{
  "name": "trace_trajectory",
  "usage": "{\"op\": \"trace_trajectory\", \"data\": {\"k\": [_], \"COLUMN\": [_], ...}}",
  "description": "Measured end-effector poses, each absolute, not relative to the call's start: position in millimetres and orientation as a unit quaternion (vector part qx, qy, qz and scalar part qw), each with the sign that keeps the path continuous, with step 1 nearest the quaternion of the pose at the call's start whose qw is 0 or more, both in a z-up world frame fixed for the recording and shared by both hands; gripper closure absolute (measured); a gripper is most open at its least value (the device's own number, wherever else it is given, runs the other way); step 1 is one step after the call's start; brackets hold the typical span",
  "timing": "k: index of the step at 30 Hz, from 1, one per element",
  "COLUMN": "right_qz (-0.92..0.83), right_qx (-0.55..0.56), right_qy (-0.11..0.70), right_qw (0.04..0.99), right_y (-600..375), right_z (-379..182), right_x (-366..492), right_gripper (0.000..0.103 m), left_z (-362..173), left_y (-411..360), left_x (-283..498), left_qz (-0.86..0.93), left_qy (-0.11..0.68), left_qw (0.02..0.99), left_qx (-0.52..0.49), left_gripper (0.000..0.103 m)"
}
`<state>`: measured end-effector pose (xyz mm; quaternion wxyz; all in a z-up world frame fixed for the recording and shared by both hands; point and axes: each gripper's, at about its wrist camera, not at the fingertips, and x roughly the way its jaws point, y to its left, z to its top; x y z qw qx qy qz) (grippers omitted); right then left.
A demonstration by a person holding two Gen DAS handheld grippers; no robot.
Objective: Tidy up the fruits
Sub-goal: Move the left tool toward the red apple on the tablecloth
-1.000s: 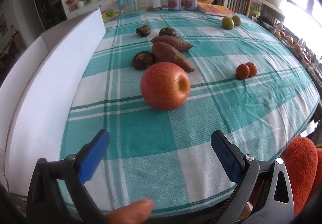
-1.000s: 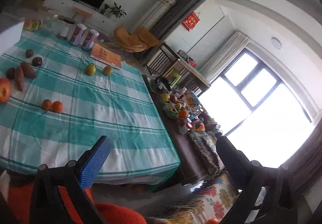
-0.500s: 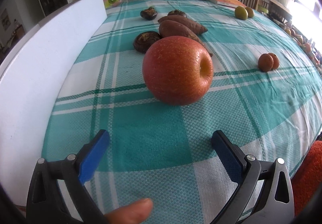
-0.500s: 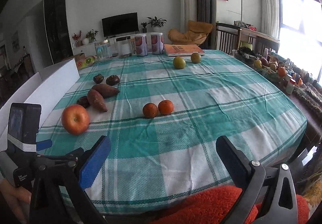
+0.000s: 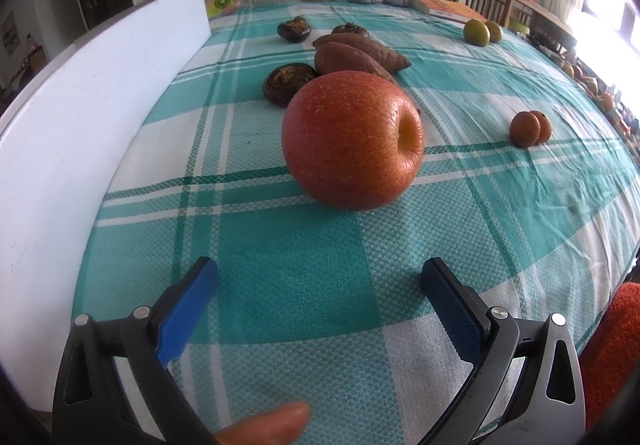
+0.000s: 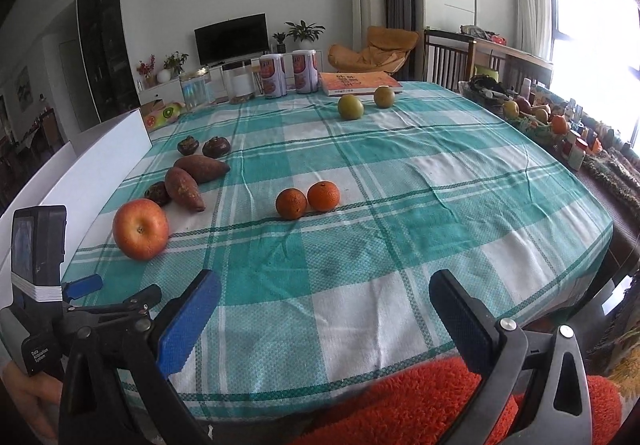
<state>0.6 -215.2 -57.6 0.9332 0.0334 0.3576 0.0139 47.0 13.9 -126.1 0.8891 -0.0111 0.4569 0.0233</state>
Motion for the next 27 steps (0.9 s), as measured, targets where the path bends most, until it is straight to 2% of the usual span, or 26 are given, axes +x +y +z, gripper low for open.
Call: {"op": "trace_trajectory", "data": {"k": [27], "right_qz": [0.010], "right_qx": [0.011], "right_qy": [0.354], "right_qw": [0.935], "right_y": [-207.8], "right_z": [-58.0], "right_x": [-0.1], "right_gripper": [0.000], "left_z": [-125.2], "left_y": [14.8], "left_x": [44.2], "left_qz": [-0.001], "left_qy": [0.457], "left_qw": [0.889], "left_qx": [-0.001], "left_gripper": [0.000]}}
